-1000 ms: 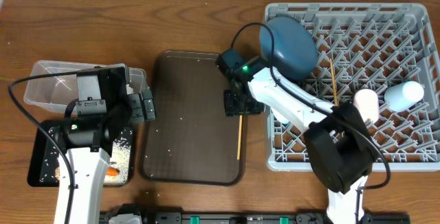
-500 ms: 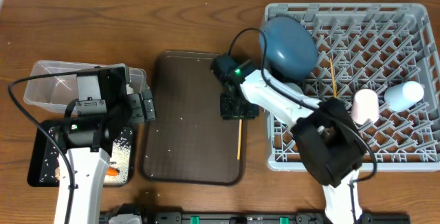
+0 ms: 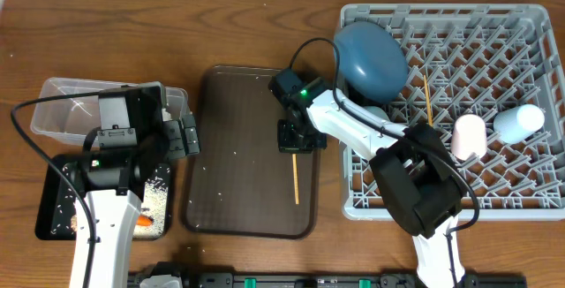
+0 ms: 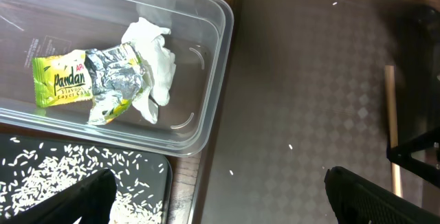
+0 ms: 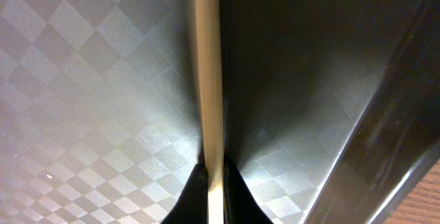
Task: Sort waste into correct bins and load items into the dishwasher rack
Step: 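Carry the second chopstick and insert it upright in the rack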
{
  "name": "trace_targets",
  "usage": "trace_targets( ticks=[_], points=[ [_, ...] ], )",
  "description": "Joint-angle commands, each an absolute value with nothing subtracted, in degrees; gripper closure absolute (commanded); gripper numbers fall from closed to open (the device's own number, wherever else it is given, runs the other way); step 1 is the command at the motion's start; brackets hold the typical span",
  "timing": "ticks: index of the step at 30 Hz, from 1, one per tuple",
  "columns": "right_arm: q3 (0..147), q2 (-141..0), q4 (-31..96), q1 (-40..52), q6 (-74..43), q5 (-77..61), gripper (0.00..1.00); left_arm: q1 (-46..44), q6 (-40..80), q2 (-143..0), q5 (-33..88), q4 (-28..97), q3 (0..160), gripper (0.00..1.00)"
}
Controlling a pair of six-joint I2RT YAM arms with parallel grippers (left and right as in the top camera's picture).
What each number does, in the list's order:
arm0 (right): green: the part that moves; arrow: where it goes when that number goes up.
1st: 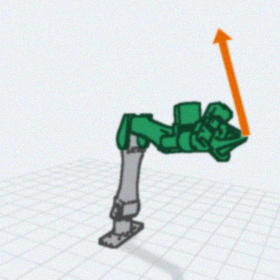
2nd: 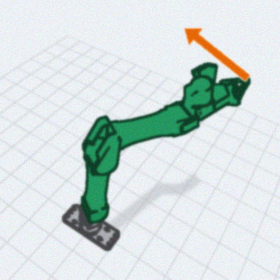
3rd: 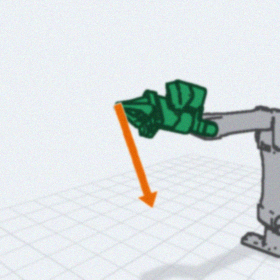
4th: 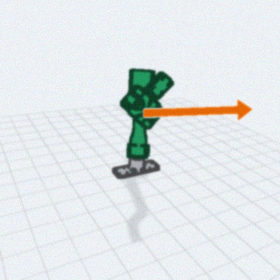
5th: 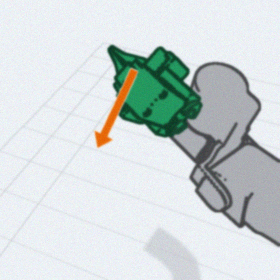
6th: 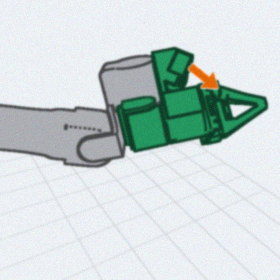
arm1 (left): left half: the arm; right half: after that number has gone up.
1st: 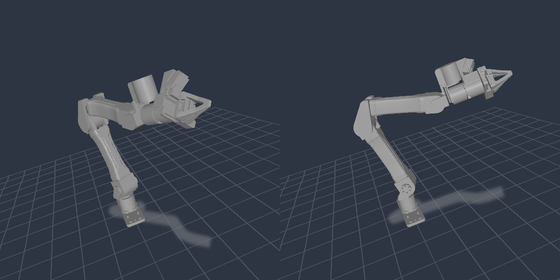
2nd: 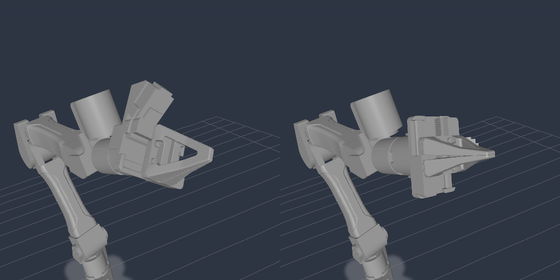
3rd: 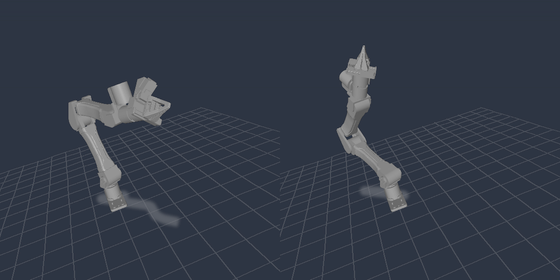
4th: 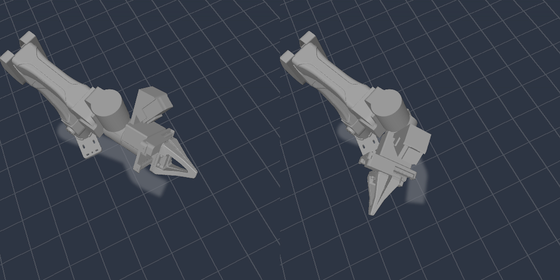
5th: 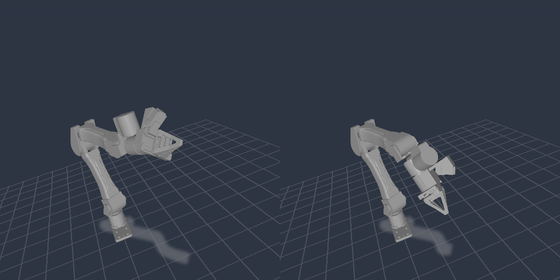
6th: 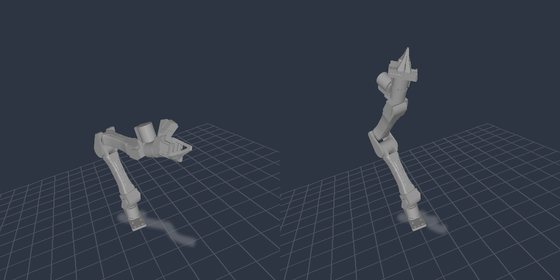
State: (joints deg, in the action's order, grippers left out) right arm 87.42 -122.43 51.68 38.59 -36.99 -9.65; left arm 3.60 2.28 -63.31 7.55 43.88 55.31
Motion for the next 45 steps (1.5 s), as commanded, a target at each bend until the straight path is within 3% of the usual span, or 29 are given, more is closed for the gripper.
trace_targets(
  ticks=[1, 7, 16, 25, 30, 34, 45],
  points=[
    [87.2, -123.8, 51.7, 38.3, -34.4, -9.4, 0.99, 3.6, 1.5, -63.2, 7.7, 44.1, 56.5, 0.02],
    [88.6, -121.0, 52.6, 37.2, -26.3, -9.7, 0.99, 3.6, 1.5, -63.2, 7.7, 44.1, 56.5, 0.02],
    [89.8, -102.8, 53.8, 34.0, -21.3, -8.8, 0.99, 3.6, 1.5, -63.2, 7.7, 44.1, 56.5, 0.02],
    [89.7, -89.2, 58.5, 13.3, -13.6, -4.3, 0.99, 3.6, 1.5, -63.2, 7.7, 44.1, 56.5, 0.02],
    [89.5, -89.7, 59.6, -0.2, -0.1, -3.0, 0.99, 3.6, 1.5, -63.2, 7.7, 44.1, 56.5, 0.02],
    [89.5, -92.4, 59.8, -6.9, 1.6, -4.4, 0.99, 3.6, 1.5, -63.2, 7.7, 44.1, 56.5, 0.02],
    [89.4, -101.8, 60.0, -5.6, 2.2, -1.5, 0.99, 3.6, 1.5, -63.2, 7.7, 44.1, 56.5, 0.02]
  ],
)
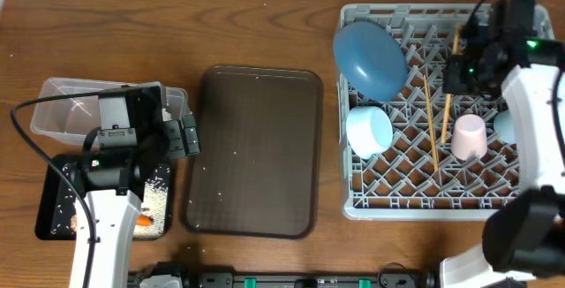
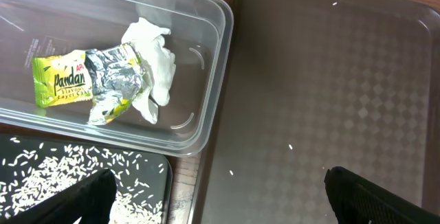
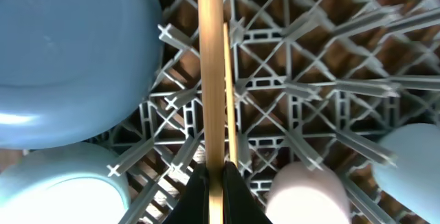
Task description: Sort waste into correct bins and load items into the dishwasher rack
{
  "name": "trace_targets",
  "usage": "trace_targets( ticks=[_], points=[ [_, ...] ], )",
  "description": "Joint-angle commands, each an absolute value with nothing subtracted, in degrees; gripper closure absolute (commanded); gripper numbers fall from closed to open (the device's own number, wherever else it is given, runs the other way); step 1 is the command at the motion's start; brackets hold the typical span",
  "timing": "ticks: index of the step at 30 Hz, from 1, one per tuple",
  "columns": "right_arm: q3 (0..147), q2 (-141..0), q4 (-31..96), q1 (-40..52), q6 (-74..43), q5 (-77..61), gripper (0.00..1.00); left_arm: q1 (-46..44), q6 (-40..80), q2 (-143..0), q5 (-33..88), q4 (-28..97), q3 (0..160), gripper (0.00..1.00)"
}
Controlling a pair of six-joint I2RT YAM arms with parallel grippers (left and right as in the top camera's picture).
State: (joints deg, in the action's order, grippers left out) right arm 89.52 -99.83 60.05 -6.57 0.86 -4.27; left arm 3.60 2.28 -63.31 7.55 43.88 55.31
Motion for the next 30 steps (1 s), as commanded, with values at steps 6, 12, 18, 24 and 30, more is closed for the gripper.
trace_targets(
  ticks=[6, 12, 18, 24, 30],
  points=[
    [89.9, -102.0, 58.7, -4.8, 1.7, -1.0, 0.53, 3.6, 1.5, -63.2, 7.7, 44.1, 56.5, 0.02],
    [91.2, -96.6, 60.3, -2.0, -0.4, -3.3, 0.43, 3.6, 1.5, -63.2, 7.7, 44.1, 56.5, 0.02],
    [91.2, -85.3, 61.6, 1.8, -0.4, -17.5, 0.06, 3.6, 1.5, -63.2, 7.7, 44.1, 56.5, 0.02],
    [91.2, -74.0, 61.6, 5.2, 0.0, -22.2, 0.01, 3.6, 1.5, -63.2, 7.7, 44.1, 56.5, 0.02],
    [91.1, -65.8, 64.2, 5.3, 2.4, -16.5, 0.01, 3.6, 1.5, -63.2, 7.7, 44.1, 56.5, 0.02]
  ],
)
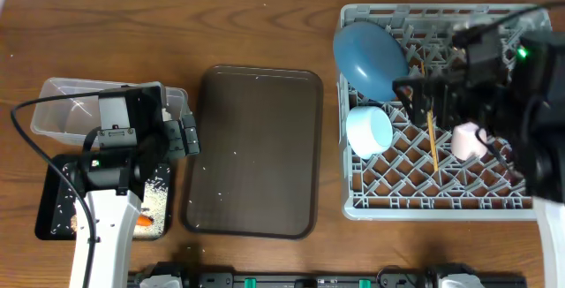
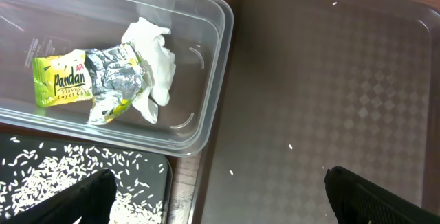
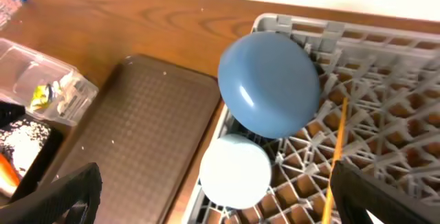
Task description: Sort waste into correct bins and load items into the dishwasher rack
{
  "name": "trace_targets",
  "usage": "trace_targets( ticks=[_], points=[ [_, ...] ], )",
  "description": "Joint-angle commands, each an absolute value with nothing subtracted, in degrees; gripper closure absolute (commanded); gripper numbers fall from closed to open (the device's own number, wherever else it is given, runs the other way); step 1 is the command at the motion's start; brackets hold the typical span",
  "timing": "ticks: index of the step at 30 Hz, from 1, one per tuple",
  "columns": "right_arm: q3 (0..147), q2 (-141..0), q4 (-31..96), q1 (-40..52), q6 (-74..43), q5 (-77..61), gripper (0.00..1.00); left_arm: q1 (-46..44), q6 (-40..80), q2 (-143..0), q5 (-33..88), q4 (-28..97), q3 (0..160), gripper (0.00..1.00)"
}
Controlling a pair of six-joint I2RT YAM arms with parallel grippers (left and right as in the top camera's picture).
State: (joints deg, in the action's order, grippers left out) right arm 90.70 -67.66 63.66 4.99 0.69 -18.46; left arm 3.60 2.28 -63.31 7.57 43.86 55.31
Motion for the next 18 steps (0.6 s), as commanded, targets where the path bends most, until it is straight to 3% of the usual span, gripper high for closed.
trace_targets(
  ticks=[1, 10, 18],
  points=[
    [91.0, -64.5, 64.7, 5.3, 3.4, -15.2, 0.01, 3.6, 1.5, -63.2, 7.7, 44.1, 56.5, 0.02],
    [83.2, -55.8, 64.6, 5.3, 4.0, -7.8, 0.01, 3.6, 1.5, -63.2, 7.7, 44.1, 56.5, 0.02],
    [55.0, -39.5, 39.0, 5.2, 5.2, -7.5, 0.01, 3.6, 1.5, -63.2, 7.7, 44.1, 56.5, 0.02]
  ],
)
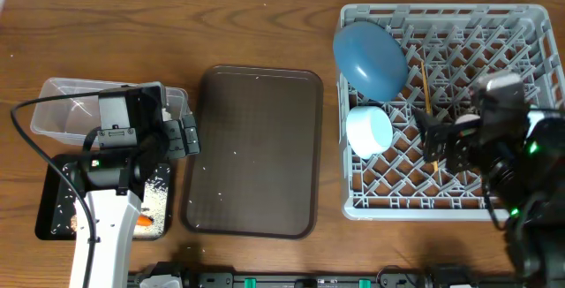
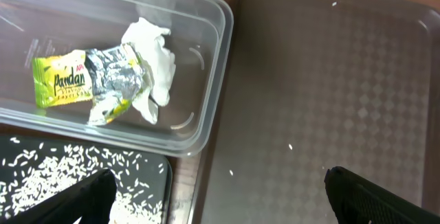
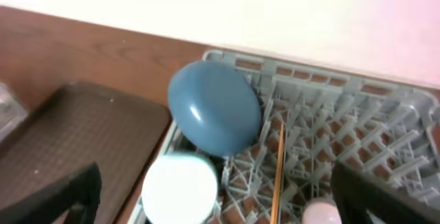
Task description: Sort waste into correct bins and load items into the dishwasher rack
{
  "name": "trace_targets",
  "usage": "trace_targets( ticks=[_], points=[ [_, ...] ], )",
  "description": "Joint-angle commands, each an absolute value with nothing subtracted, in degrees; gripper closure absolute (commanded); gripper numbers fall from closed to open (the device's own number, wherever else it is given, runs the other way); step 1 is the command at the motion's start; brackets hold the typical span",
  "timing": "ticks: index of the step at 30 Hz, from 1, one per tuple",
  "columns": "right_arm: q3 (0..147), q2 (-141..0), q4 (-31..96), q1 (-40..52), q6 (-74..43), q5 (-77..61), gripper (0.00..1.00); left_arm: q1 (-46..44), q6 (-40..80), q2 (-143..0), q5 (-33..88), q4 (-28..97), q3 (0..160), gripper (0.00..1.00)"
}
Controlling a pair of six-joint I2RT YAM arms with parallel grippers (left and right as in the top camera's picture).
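A wooden chopstick [image 1: 425, 89] [image 3: 278, 169] lies in the grey dishwasher rack [image 1: 530, 16], right of a blue bowl [image 1: 369, 58] [image 3: 214, 117] and a light blue cup [image 1: 369, 129] [image 3: 180, 186]. A pink cup [image 3: 322, 214] shows at the wrist view's bottom edge. My right gripper [image 3: 214, 177] is open and empty, high over the rack's front. My left gripper [image 2: 218, 183] is open and empty between the bins and the brown tray [image 1: 256, 147]. The clear bin [image 1: 64, 118] holds a green wrapper [image 2: 82, 80] and a tissue [image 2: 155, 59].
A black bin [image 1: 51, 210] with scattered rice and an orange scrap [image 1: 144, 223] stands in front of the clear bin. The brown tray carries only a few rice grains. My right arm covers the rack's front right part in the overhead view.
My right arm has moved from over the rack's middle to its front right, and its camera sees the rack from farther back. The gripper stays open. The left arm has not moved.
My right gripper was shut on a chopstick lying on the brown tray. Then it held that chopstick over the rack beside another one. Then it was open above the rack, the tray bare. Now it has drawn back toward the front. The left arm stayed still.
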State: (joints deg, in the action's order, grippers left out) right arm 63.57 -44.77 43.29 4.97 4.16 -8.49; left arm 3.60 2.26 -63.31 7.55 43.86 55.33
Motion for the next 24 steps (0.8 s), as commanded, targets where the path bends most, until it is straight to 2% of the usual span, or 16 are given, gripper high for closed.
trace_targets(
  ticks=[1, 6, 14, 24],
  points=[
    [51.4, -37.3, 36.4, 5.2, 5.2, -7.5, 0.01, 3.6, 1.5, -63.2, 7.7, 44.1, 56.5, 0.02],
    [34.3, -24.6, 26.0, 5.2, 5.3, -7.5, 0.01, 3.6, 1.5, -63.2, 7.7, 44.1, 56.5, 0.02],
    [14.7, -6.9, 14.0, 5.1, 5.2, -7.1, 0.01, 3.6, 1.5, -63.2, 7.7, 44.1, 56.5, 0.02],
    [0.4, -0.3, -2.6, 5.2, 5.2, -7.9, 0.01, 3.6, 1.5, -63.2, 7.7, 44.1, 56.5, 0.02]
  ],
)
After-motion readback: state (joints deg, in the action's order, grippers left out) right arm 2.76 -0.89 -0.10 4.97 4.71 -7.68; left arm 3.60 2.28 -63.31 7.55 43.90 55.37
